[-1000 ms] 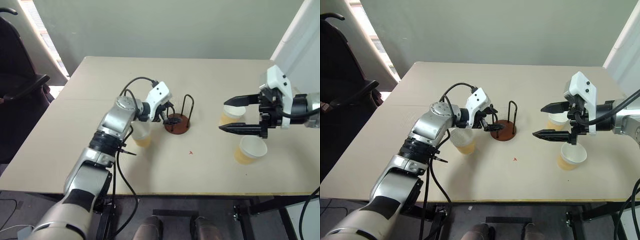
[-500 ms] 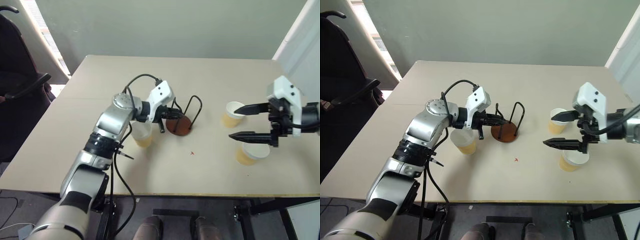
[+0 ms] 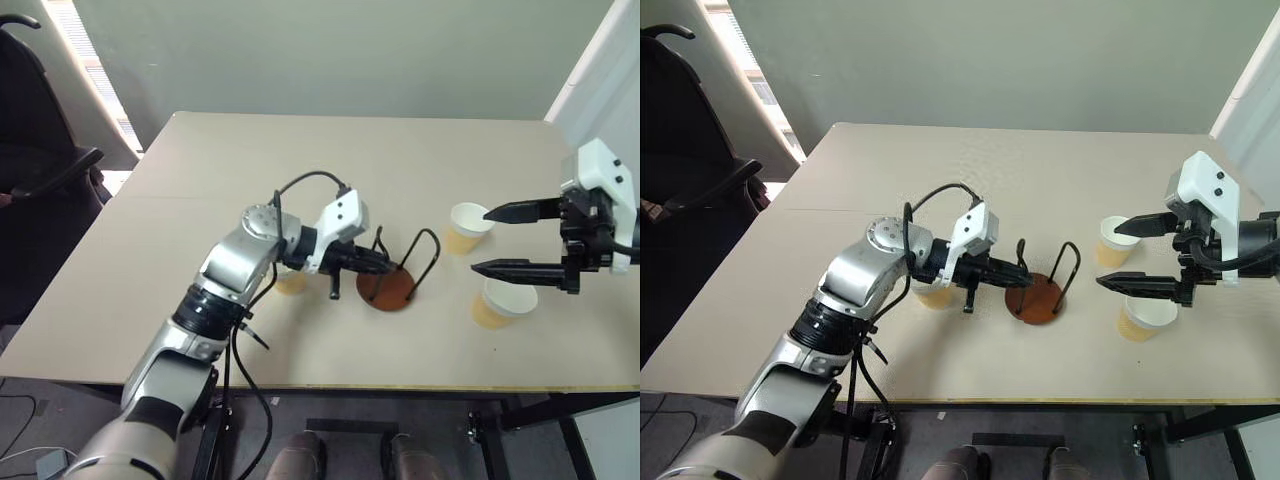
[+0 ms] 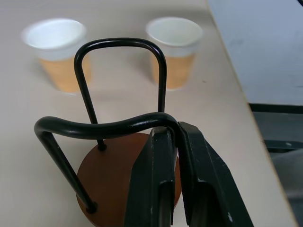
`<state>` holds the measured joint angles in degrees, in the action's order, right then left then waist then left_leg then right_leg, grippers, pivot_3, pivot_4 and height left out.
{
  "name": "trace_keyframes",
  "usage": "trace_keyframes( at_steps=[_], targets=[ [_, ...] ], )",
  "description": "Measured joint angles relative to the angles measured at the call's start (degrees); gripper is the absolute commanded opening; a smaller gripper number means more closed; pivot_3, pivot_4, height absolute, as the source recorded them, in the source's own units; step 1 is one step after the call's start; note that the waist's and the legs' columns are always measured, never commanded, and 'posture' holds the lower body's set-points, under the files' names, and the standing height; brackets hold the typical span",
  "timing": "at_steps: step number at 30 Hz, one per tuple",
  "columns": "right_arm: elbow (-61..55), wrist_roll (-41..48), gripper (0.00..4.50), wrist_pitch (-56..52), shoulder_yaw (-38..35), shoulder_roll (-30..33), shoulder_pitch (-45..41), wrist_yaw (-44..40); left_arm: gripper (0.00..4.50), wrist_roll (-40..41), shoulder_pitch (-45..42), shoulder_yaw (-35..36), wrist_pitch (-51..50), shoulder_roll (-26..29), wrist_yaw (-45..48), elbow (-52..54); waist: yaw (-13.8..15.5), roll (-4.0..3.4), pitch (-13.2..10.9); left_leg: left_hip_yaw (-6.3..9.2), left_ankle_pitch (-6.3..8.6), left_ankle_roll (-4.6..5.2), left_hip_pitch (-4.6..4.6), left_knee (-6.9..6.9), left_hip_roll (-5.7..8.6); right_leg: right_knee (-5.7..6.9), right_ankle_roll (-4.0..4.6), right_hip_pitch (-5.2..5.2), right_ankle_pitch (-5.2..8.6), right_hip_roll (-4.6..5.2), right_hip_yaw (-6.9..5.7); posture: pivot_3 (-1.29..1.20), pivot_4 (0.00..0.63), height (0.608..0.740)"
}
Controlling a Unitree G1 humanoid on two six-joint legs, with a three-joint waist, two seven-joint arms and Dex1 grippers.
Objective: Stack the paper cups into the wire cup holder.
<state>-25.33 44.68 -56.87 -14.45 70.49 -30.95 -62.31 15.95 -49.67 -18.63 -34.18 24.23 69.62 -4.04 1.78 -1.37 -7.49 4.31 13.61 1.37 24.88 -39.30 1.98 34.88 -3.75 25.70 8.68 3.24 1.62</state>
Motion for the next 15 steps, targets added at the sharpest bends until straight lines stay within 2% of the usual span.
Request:
trace_keyframes(
  at_steps=[9,13,15],
  targets=[
    [-0.2,0.3,4.5,0.1,-0.1,0.5,0.2,0.8,0.05,-0.2,2.9,-1.1,0.7,-0.4,0.0,2.0,0.0,0.0,0.0,0.01,-0.01,0.02,-0.03,-0.04,0.0,0.0,-0.02,-0.05,0.0,0.0,0.0,0.0,0.15,0.74],
    [-0.4,0.4,4.5,0.2,0.0,0.5,0.2,1.0,1.13,-3.0,3.4,-3.6,3.1,1.6,0.4,1.4,0.0,-0.01,0.0,-0.03,0.01,0.04,-0.21,-0.03,0.0,-0.01,-0.03,-0.18,0.03,0.0,0.03,0.0,0.15,0.74],
    [-0.4,0.5,4.5,0.3,0.1,0.5,0.2,1.0,1.83,-4.6,4.5,-5.2,4.4,3.1,1.3,0.3,-0.1,0.0,0.0,-0.03,0.03,0.06,-0.23,0.02,0.0,-0.01,-0.02,-0.17,0.06,-0.01,0.03,0.0,0.15,0.74]
  ],
)
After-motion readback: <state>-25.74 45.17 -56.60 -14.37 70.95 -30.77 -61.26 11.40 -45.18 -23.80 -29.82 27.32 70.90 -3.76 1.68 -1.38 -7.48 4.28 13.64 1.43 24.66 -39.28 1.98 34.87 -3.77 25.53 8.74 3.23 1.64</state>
